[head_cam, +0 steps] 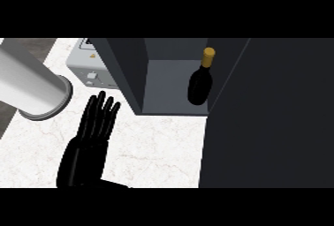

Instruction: Pick up the wine, place it into the cabinet and close the cabinet

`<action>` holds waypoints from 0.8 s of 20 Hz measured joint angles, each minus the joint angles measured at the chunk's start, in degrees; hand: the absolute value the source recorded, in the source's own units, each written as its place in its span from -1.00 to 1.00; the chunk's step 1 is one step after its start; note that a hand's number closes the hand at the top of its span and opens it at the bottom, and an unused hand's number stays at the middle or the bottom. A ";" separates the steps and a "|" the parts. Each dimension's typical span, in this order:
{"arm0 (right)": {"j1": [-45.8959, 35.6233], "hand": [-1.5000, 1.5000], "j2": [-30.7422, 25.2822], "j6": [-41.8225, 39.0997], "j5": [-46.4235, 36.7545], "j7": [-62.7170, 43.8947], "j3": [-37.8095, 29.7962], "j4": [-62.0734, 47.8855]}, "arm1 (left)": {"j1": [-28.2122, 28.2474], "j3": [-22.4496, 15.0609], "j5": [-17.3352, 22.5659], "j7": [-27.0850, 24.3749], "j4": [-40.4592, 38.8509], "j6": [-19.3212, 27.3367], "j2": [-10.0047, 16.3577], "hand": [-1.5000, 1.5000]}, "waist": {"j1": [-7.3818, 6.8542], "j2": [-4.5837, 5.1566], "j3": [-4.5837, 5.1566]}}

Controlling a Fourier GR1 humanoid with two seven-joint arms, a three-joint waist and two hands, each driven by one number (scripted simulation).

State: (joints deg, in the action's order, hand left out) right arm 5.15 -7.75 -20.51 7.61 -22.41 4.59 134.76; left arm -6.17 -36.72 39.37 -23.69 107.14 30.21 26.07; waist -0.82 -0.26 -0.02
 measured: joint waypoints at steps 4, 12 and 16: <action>0.70 1.00 -1.89 -3.29 1.63 -2.56 3.34 1.73 | 5.88 2.77 -0.28 0.08 5.51 0.34 4.02 -1.00 | -0.02 0.02 0.03; 2.96 1.00 0.33 -2.89 3.57 -9.23 14.21 3.34 | 19.98 12.78 4.05 -4.25 11.99 -6.80 11.09 -1.00 | -0.22 0.00 0.08; 2.88 1.00 2.85 -0.57 1.95 -12.00 21.79 3.84 | 26.59 18.91 7.34 -5.95 13.40 -12.24 13.48 -1.00 | -0.10 -0.06 0.09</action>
State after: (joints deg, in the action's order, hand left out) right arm 8.03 -4.90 -21.08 9.56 -34.42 26.38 138.60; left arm 20.42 -17.80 46.70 -29.64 120.54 17.98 39.56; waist -0.92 -0.33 0.07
